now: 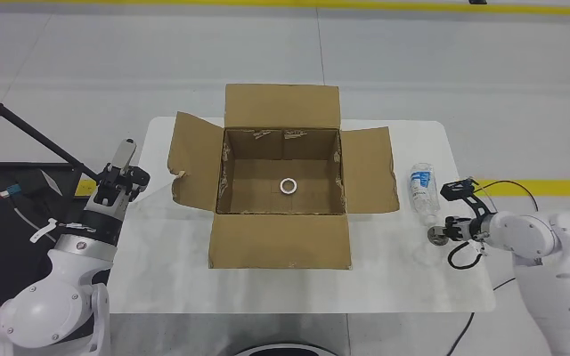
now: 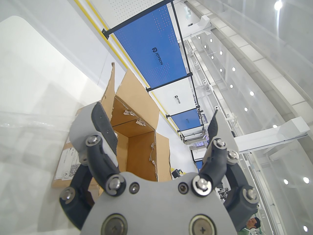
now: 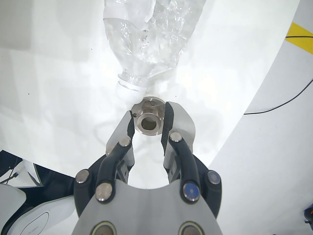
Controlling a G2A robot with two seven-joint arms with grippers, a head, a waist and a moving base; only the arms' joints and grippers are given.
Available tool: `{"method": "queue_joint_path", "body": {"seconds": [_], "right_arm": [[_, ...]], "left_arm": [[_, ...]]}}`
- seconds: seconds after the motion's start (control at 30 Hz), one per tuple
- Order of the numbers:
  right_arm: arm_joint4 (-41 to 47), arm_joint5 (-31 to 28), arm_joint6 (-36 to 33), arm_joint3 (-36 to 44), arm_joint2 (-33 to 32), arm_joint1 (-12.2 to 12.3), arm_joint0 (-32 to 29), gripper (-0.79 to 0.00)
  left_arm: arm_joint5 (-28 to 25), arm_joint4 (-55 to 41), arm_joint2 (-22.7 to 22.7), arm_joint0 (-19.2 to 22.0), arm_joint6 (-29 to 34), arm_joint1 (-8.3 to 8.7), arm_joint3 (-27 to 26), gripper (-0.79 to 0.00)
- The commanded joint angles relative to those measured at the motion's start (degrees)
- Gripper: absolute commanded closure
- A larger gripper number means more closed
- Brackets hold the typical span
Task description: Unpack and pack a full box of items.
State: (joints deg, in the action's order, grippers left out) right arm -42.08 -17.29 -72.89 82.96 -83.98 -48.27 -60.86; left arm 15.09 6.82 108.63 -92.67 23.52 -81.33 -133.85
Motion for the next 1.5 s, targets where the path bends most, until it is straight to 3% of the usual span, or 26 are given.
{"method": "queue_joint_path", "body": {"seconds": [0.0,0.67,0.87,1.0,1.47], "right_arm": [[0.05,-0.2,-0.21,-0.39,0.27,0.04,0.08,-0.317],[-0.11,-1.32,-0.18,-4.02,4.21,0.13,2.27,-0.311],[-0.29,-1.18,-0.14,-4.56,5.01,0.15,3.08,-0.151],[-0.17,-0.9,0.34,-4.12,4.38,0.36,3.23,0.0],[-1.38,1.21,-0.47,7.84,-3.76,2.25,-0.22,0.0]], "left_arm": [[0.0,0.0,0.0,0.0,0.0,0.0,0.0,-0.785],[0.0,0.0,0.0,0.0,0.0,0.0,0.0,-0.785],[0.0,0.0,0.0,0.0,0.0,0.0,0.0,-0.785],[0.0,0.0,0.0,0.0,0.0,0.0,0.0,-0.785],[0.0,0.0,0.0,0.0,0.0,0.0,0.0,-0.785]]}}
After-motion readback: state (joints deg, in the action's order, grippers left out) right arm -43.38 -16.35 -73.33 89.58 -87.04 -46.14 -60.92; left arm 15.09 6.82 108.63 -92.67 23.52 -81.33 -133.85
